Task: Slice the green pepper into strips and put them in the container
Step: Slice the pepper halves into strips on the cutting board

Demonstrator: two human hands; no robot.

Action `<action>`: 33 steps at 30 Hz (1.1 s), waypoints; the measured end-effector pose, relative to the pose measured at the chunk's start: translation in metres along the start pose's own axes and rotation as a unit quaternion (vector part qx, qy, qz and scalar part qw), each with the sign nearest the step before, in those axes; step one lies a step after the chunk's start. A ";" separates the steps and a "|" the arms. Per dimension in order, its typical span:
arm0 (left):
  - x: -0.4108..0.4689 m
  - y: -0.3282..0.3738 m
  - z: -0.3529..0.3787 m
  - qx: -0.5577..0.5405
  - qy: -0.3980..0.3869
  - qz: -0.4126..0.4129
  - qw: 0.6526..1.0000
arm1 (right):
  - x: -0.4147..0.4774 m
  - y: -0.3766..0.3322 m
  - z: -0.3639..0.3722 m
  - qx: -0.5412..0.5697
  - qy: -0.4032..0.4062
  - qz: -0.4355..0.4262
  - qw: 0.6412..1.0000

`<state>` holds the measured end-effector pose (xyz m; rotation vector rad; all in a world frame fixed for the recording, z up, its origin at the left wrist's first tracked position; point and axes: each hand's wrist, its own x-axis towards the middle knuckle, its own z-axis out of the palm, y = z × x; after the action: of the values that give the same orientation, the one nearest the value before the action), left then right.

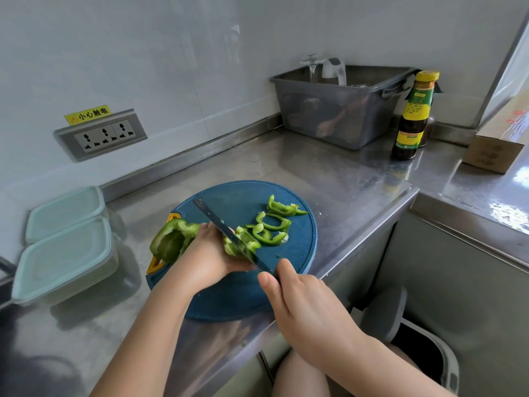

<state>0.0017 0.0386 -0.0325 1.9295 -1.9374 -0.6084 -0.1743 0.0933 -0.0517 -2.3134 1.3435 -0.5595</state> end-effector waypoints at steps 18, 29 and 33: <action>0.000 -0.003 0.000 -0.025 0.018 0.023 0.999 | 0.001 0.000 0.007 -0.021 0.005 0.002 1.000; -0.001 -0.006 0.001 -0.045 0.011 -0.039 0.998 | 0.008 -0.004 0.010 -0.073 -0.004 0.029 0.997; -0.001 -0.011 0.001 -0.052 0.018 -0.066 0.996 | 0.011 -0.003 0.010 -0.062 -0.013 0.044 0.997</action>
<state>0.0102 0.0395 -0.0391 1.9998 -1.7322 -0.6916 -0.1619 0.0865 -0.0573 -2.3360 1.4976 -0.4274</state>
